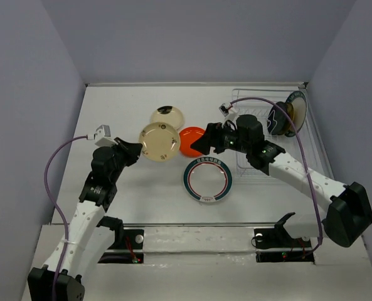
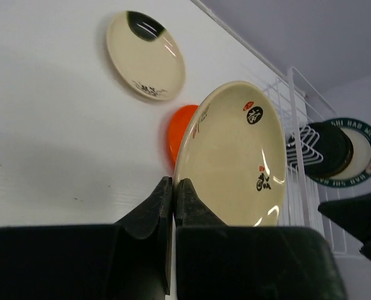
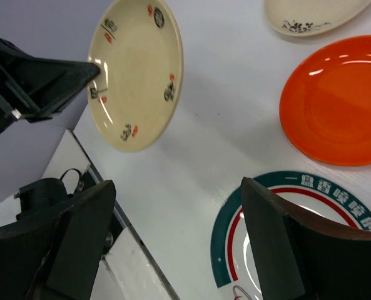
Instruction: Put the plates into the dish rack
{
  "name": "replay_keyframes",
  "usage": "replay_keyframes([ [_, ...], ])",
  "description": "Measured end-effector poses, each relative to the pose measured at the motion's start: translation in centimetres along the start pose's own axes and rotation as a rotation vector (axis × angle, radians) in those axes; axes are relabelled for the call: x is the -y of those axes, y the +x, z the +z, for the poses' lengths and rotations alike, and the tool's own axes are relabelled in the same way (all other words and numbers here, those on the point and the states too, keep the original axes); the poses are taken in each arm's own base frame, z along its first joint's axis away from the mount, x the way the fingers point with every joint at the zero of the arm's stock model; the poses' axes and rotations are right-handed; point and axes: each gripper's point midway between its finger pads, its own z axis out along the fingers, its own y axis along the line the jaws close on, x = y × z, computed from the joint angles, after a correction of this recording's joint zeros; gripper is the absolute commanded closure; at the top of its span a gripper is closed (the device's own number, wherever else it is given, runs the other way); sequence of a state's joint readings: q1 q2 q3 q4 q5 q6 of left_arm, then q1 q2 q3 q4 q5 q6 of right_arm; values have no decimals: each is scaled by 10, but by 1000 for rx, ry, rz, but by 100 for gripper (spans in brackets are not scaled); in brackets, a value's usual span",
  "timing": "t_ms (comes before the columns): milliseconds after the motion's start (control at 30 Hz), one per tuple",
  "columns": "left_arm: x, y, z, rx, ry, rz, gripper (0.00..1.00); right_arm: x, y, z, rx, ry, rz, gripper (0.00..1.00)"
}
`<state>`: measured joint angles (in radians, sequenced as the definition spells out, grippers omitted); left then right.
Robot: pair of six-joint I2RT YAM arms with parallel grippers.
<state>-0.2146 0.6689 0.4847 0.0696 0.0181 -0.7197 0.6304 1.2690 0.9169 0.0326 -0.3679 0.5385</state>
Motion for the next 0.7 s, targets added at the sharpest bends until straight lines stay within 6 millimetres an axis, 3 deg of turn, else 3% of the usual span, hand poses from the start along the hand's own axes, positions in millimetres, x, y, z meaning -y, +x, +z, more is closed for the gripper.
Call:
replay_keyframes([
  [133, 22, 23, -5, -109, 112, 31, 94, -4, -9, 14, 2, -32, 1, 17],
  [267, 46, 35, -12, -159, 225, 61, 94, -1, 0, 23, -34, -42, 14, 25],
  [333, 58, 40, -15, -174, 279, 73, 94, 3, 4, 29, -53, -40, 26, 39],
  [367, 65, 42, -16, -185, 307, 82, 94, 5, 7, 31, -63, -36, 32, 59],
  [400, 70, 44, -17, -191, 327, 89, 93, 6, 9, 32, -69, -34, 40, 72],
  [467, 76, 48, -18, -205, 352, 105, 78, 5, 9, 32, -68, -37, 43, 93],
  [500, 76, 51, -16, -215, 349, 122, 54, 4, 7, 32, -61, -34, 49, 93],
  [600, 75, 56, -12, -244, 334, 136, 19, 1, -10, 24, 6, -10, 33, 93],
  [700, 93, 47, -18, -247, 370, 172, 1, 14, -30, 12, 84, 82, 7, 93],
])
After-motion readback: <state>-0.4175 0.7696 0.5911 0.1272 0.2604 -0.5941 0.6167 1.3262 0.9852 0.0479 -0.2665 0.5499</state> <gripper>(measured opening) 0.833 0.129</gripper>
